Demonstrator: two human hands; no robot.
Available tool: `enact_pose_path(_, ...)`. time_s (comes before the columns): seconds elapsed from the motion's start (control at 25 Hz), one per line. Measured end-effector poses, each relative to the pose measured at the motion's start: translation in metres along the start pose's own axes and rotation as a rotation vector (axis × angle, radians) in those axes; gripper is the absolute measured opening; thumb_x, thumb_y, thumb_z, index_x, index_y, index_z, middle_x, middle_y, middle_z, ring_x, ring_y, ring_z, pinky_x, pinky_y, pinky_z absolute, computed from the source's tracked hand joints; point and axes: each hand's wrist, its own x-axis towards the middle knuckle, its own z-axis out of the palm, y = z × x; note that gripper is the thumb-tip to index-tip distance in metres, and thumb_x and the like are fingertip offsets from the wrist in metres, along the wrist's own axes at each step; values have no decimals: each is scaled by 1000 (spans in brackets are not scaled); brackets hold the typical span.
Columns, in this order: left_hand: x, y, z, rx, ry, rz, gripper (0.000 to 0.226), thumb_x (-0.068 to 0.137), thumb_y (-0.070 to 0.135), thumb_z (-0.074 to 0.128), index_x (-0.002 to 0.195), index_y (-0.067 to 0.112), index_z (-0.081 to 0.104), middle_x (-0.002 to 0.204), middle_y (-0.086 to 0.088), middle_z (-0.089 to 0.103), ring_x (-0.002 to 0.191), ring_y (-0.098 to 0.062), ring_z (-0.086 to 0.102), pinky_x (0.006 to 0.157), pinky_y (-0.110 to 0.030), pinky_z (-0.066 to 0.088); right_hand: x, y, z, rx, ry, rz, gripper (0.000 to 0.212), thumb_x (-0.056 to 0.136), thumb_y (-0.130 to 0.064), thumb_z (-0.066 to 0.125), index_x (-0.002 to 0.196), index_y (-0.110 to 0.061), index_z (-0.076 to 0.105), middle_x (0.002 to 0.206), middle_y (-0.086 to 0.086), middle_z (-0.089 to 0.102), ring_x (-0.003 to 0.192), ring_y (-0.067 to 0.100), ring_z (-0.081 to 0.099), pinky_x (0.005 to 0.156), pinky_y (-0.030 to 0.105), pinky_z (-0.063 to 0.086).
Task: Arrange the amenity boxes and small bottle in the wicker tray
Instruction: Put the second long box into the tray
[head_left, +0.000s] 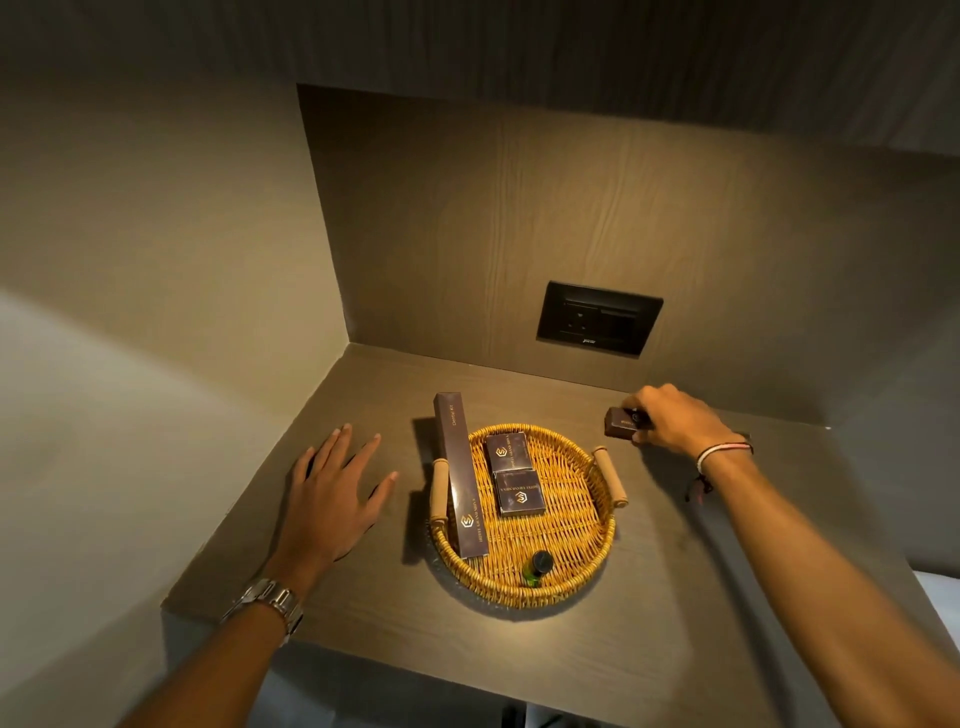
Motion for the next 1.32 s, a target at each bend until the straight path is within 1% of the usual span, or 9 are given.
enact_pose_path(0.12, 0, -1, 2, -9, -2, -4, 69, 90, 67, 32, 150, 33, 34, 161, -10, 27, 149, -24, 21, 119, -49, 17, -12, -21, -34, -43, 232, -84, 53, 89, -32, 71, 138, -20, 52, 125, 19, 65, 113, 40, 63, 88, 51, 55)
enact_pose_path(0.2, 0, -2, 3, -1, -2, 3, 68, 91, 66, 34, 150, 33, 34, 161, -10, 28, 149, -24, 21, 119, -49, 18, -22, -41, -63, 46, 418, -165, 60, 89, -38, 69, 142, -26, 46, 123, 20, 67, 111, 44, 64, 84, 52, 56)
enact_pose_path(0.28, 1, -3, 4, -1, -1, 4, 67, 91, 65, 35, 150, 33, 33, 161, -11, 28, 149, -25, 22, 118, -50, 19, -28, -64, -81, 192, 485, -215, 59, 86, -42, 70, 139, -27, 48, 119, 20, 68, 108, 43, 65, 84, 53, 58)
enact_pose_path(0.36, 1, -3, 4, -12, -5, -1, 68, 91, 66, 35, 150, 34, 33, 161, -10, 27, 149, -24, 22, 119, -50, 18, -28, -85, -79, 280, 410, -203, 57, 84, -40, 73, 135, -23, 53, 118, 19, 67, 107, 40, 66, 85, 53, 59)
enact_pose_path(0.56, 0, -3, 4, -4, -9, -7, 69, 90, 67, 34, 150, 34, 33, 162, -10, 27, 149, -24, 21, 119, -49, 17, -22, -110, -27, 254, 197, -144, 55, 87, -34, 73, 134, -16, 52, 126, 18, 64, 115, 38, 63, 90, 50, 57)
enact_pose_path(0.84, 1, -4, 5, -3, 0, 4, 67, 91, 66, 36, 150, 34, 34, 161, -10, 27, 149, -24, 22, 119, -49, 17, -13, -109, -3, 246, 248, -134, 51, 88, -36, 72, 130, -14, 52, 122, 18, 67, 112, 38, 65, 89, 52, 58)
enact_pose_path(1.08, 2, -5, 7, 17, -11, -5, 66, 93, 65, 37, 151, 35, 31, 162, -9, 25, 150, -24, 20, 119, -48, 17, -13, -106, 2, 239, 165, -75, 63, 90, -47, 67, 141, -17, 45, 129, 17, 63, 117, 36, 62, 94, 52, 55)
enact_pose_path(1.2, 3, -5, 9, 23, -24, -3, 66, 93, 65, 36, 151, 34, 31, 162, -11, 26, 149, -25, 22, 118, -49, 17, -28, -93, 3, 358, 227, -65, 67, 93, -53, 58, 148, -20, 37, 139, 16, 57, 126, 35, 56, 98, 54, 51)
enact_pose_path(1.32, -2, -2, 8, -83, -42, -21, 65, 92, 66, 31, 148, 33, 36, 160, -10, 30, 148, -27, 25, 116, -48, 22, -50, -70, 16, 694, 251, -29, 58, 98, -48, 51, 149, -22, 39, 145, 13, 52, 135, 32, 47, 106, 52, 45)
